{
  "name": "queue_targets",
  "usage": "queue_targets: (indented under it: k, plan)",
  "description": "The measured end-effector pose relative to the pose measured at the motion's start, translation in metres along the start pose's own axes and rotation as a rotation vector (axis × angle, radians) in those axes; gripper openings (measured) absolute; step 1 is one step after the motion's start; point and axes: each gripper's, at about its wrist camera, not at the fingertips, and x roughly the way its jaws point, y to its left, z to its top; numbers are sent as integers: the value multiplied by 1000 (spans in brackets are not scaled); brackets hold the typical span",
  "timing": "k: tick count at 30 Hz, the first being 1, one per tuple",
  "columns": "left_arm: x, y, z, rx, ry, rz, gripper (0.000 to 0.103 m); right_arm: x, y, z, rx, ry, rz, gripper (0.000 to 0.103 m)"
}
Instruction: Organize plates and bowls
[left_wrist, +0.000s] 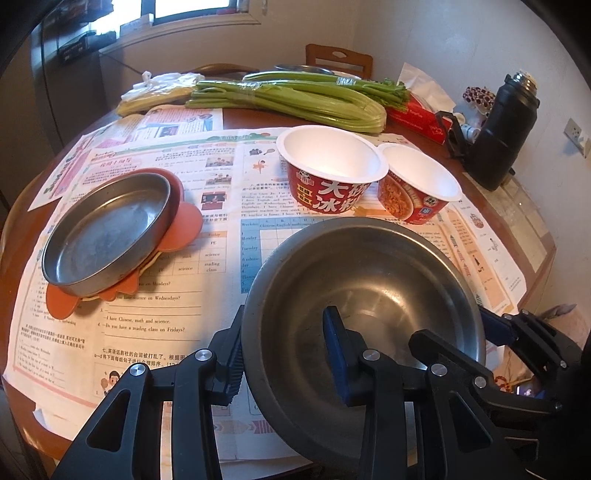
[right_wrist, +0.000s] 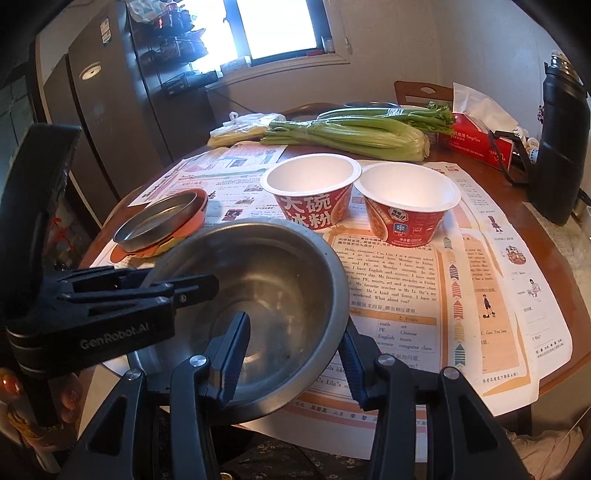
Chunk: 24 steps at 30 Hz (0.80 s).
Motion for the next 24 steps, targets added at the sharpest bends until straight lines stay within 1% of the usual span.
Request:
queue_targets:
  k: [7, 14, 19, 24]
  plan:
    - [3, -1, -1, 7, 2, 8, 39, -1, 2, 0, -10, -11, -20, 48]
    - [6, -2, -3, 14, 6, 20, 39, 5, 0, -2, -6, -1, -27, 48]
    - [10, -1, -4, 6, 18, 16, 39, 9, -2, -3, -8, 5, -24, 48]
    - [10, -1, -3, 7, 11, 8, 39, 8, -2, -2, -10, -2, -26, 48]
